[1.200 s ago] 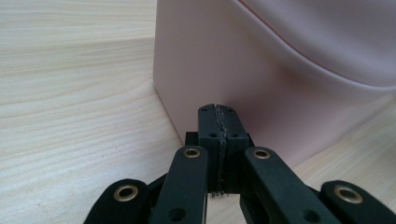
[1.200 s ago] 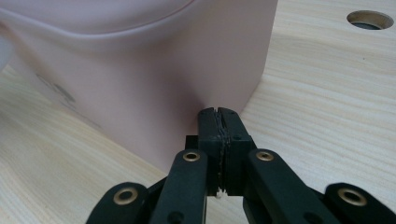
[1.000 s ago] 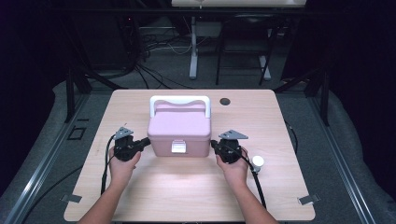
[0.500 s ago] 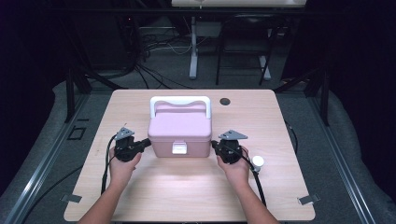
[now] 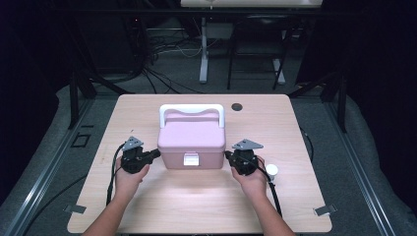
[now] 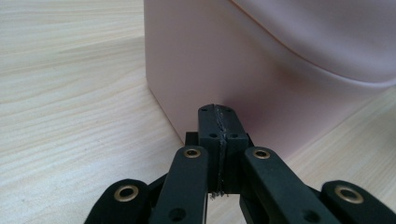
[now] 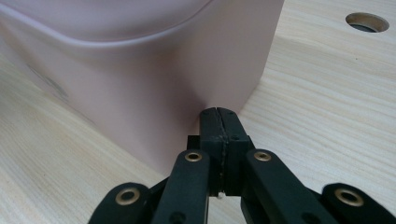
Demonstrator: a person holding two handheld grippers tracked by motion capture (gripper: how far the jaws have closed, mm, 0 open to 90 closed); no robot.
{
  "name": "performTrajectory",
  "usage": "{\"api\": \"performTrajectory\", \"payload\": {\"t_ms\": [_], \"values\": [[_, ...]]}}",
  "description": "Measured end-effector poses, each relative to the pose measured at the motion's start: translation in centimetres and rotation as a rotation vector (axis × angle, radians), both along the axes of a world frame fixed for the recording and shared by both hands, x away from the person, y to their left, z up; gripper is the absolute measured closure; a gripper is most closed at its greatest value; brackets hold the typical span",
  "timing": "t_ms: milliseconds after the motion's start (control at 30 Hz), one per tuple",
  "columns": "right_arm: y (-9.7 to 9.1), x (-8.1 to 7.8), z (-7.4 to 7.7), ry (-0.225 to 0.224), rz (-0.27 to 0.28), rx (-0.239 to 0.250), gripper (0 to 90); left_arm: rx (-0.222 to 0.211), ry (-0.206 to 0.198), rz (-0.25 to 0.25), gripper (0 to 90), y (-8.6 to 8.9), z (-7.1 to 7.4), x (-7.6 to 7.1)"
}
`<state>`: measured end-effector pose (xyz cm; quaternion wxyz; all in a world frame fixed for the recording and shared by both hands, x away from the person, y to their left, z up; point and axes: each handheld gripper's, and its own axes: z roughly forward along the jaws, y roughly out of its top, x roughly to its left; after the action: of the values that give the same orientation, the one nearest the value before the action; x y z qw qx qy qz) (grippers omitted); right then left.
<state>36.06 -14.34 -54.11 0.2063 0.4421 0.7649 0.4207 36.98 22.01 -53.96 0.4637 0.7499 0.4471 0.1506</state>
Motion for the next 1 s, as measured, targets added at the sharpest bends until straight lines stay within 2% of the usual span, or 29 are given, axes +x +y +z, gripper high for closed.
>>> {"api": "performTrajectory", "payload": {"t_ms": [133,400,467,700,933,1000], "values": [[-0.1,-0.3,0.1,0.003,0.008,-0.014,90.0,0.003,0.0,-0.007,90.0,0.0,0.0,-0.3],[-0.4,-1.1,0.2,0.003,0.013,-0.027,90.0,-0.017,0.015,-0.021,90.0,-0.2,0.0,-1.2],[-0.5,-1.4,0.3,0.018,0.009,-0.027,90.0,-0.005,0.016,-0.026,90.0,-0.2,0.1,-1.5],[-0.6,-1.8,0.4,0.021,0.012,-0.034,90.0,-0.013,0.023,-0.034,90.0,-0.4,0.1,-2.0],[-0.7,-2.5,0.4,0.022,0.017,-0.037,90.0,0.012,0.031,-0.063,90.0,-0.3,0.3,-2.6],[-0.7,-2.8,0.5,0.025,0.019,-0.038,90.0,0.006,0.029,-0.064,90.0,-0.3,0.3,-2.9]]}}
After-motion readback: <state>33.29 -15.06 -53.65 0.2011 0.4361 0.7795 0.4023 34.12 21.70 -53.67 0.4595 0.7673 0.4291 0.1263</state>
